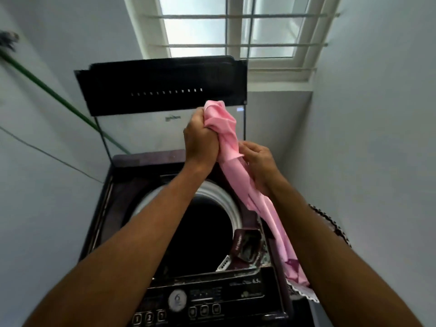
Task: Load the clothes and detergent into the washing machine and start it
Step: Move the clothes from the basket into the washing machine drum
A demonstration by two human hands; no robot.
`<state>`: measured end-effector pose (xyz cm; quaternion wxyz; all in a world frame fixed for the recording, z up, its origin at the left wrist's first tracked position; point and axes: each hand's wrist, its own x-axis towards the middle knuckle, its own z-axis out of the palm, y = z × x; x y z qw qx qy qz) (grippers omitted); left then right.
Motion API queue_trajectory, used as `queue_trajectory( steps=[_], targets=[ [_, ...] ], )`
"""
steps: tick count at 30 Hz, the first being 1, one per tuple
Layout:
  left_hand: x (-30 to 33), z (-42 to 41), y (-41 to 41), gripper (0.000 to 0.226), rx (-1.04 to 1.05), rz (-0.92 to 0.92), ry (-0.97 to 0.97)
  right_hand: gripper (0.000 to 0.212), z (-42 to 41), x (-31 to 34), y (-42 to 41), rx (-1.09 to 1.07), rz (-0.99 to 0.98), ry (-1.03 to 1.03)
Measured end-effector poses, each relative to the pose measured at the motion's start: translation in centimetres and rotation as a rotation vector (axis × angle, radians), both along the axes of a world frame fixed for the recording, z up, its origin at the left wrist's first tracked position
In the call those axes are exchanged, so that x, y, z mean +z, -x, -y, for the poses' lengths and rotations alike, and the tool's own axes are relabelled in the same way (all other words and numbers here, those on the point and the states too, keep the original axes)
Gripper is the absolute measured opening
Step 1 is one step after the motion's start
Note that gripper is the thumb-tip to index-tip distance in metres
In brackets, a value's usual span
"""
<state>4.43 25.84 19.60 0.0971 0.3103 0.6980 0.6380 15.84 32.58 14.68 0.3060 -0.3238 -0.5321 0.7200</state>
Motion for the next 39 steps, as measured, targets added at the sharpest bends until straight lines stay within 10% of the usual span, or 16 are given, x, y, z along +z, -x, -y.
queue_trajectory(
  steps=[8, 18, 24, 29, 39],
  targets=[
    [-0.2, 3.0, 4.2, 0.023, 0.359, 0.042, 0.013, 0.047, 3.3, -0.3, 4.2, 0.131, 0.316, -0.242],
    [-12.3, 6.6, 6.3, 0.04, 0.49, 0.641, 0.316, 0.041, 3.7, -10.8, 2.5, 0.13, 0.499, -0.049],
    [-17.5, 4.2, -1.5, 0.051, 0.073, 0.422, 0.739, 0.066, 1.8, -12.7, -3.8, 0.19, 1.083, -0.911],
    [-16.6, 1.1, -9.6, 0.059, -0.479, 0.119, 0.688, 0.085, -0.5, -15.2, -8.3, 0.178, 1.145, -0.619],
    [-17.5, -2.2, -11.1, 0.084, -0.744, -0.569, 0.95, 0.138, -3.0, -18.3, -13.2, 0.098, 0.71, 0.09]
  ],
)
